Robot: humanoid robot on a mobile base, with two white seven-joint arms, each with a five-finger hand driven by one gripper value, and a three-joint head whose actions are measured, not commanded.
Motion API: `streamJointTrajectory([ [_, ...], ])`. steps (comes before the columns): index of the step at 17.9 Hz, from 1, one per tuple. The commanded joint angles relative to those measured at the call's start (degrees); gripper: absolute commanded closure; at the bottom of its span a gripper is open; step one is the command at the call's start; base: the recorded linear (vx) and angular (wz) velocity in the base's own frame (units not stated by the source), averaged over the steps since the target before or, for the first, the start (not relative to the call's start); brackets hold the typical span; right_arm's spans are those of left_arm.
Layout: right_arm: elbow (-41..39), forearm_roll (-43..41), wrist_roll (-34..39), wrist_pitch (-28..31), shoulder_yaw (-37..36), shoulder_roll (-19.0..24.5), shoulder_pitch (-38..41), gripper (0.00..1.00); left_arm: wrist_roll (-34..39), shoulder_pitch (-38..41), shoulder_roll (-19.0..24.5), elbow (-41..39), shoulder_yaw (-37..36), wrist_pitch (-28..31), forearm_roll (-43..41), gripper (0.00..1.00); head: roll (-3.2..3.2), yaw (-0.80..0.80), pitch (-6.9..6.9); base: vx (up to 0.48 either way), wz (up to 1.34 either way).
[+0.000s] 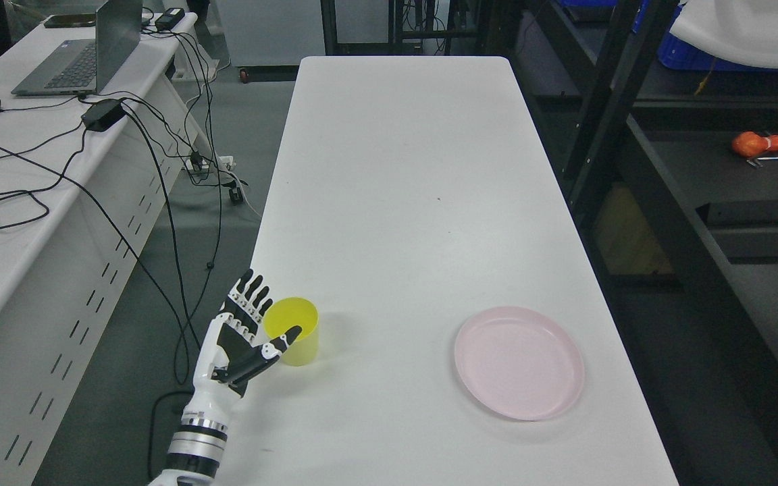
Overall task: Place yellow IKEA cup on middle right shelf
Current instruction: 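Reach the left hand toward the yellow cup on the table, then close the left hand fingers around the yellow cup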
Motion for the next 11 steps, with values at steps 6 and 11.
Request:
streamJointTrajectory([
  [6,0.00,-1.41,-0.24,0.04,0.97,-1.00,0.79,0.01,-1.51,0.48,0.99,0.89,-7.93,2.89,0.32,0.01,0.00,0.00,0.00,0.000,0.00],
  [11,0.00,-1.41,-0.24,0.04,0.97,-1.00,0.79,0.01,-1.51,0.21,0.99,1.60,-5.91,5.43,-0.12,0.01,0.00,0.00,0.00,0.000,0.00],
])
